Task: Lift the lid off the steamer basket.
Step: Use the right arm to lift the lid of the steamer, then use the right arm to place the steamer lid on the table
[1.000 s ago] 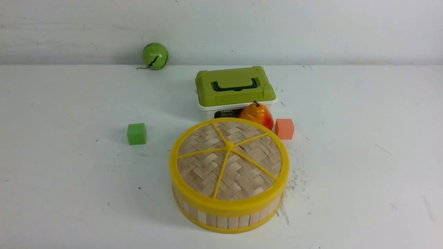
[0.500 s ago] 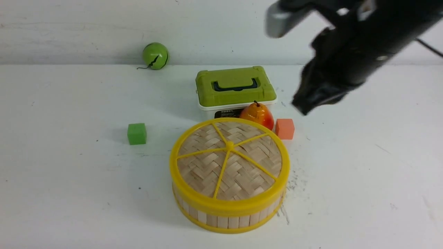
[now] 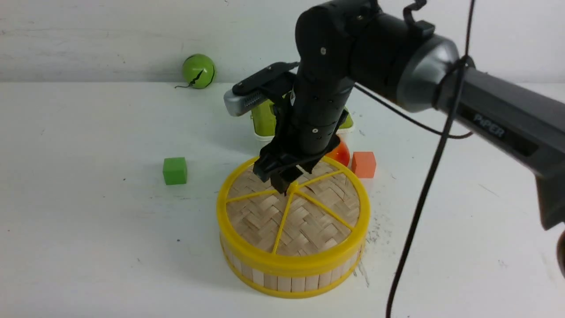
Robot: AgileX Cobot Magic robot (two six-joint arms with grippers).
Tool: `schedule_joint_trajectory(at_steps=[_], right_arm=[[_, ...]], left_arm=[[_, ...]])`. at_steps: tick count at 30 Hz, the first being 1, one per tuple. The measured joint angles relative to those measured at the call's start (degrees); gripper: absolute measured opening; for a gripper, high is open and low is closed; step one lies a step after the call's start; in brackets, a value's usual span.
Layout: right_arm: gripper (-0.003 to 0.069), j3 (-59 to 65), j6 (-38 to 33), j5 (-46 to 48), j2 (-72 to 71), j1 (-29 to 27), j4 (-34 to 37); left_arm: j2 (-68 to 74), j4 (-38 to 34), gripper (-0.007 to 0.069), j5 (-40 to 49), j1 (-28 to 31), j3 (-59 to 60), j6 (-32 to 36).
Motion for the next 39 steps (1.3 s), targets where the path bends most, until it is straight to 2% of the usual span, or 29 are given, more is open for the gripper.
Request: schedule_joint_trajectory(at_steps=[4, 8, 10, 11, 12, 15, 21, 28, 33, 34, 36, 37, 38, 39], right_arm=[[0.047, -0.1, 0.49, 0.0, 1.7, 0.0, -0.27], [0.0387, -0.1, 1.89, 0.0, 2.67, 0.0, -1.33], [0.0313, -0.23, 1.89, -0.2, 2.67, 0.0, -1.52], [0.0304, -0.23, 1.89, -0.2, 2.67, 0.0, -1.52], [0.0227, -0.36, 1.89, -0.24, 2.67, 0.0, -1.52], [0.0107, -0.47, 2.0, -0.28, 2.67, 0.0, -1.72], [0.0106, -0.35, 2.13, -0.07, 0.17, -0.06, -1.52], [0.0106, 4.35, 2.04, -0.06, -15.75, -2.23, -2.17], [0.0106, 15.17, 1.9, 0.09, -26.04, -8.94, -2.35], [0.0106, 21.25, 1.9, 0.24, -29.44, -12.79, -2.4], [0.0106, 28.01, 2.05, -0.54, -31.27, -17.17, -2.07], [0.0106, 28.66, 2.1, -0.74, -31.4, -17.59, -1.98], [0.0106, 34.27, 2.23, -3.39, -31.95, -21.28, -1.19], [0.0106, 36.02, 2.28, -5.06, -31.95, -22.39, -0.73]], left_arm=[[0.0, 0.0, 0.0239, 0.0, 0.0, 0.0, 0.0], [0.0, 0.0, 0.0239, 0.0, 0.0, 0.0, 0.0], [0.0, 0.0, 0.0239, 0.0, 0.0, 0.0, 0.0], [0.0, 0.0, 0.0239, 0.0, 0.0, 0.0, 0.0], [0.0, 0.0, 0.0239, 0.0, 0.0, 0.0, 0.0], [0.0, 0.0, 0.0239, 0.0, 0.0, 0.0, 0.0], [0.0, 0.0, 0.0239, 0.0, 0.0, 0.0, 0.0], [0.0, 0.0, 0.0239, 0.0, 0.0, 0.0, 0.0], [0.0, 0.0, 0.0239, 0.0, 0.0, 0.0, 0.0], [0.0, 0.0, 0.0239, 0.0, 0.0, 0.0, 0.0], [0.0, 0.0, 0.0239, 0.0, 0.0, 0.0, 0.0], [0.0, 0.0, 0.0239, 0.0, 0.0, 0.0, 0.0], [0.0, 0.0, 0.0239, 0.0, 0.0, 0.0, 0.0], [0.0, 0.0, 0.0239, 0.0, 0.0, 0.0, 0.0]])
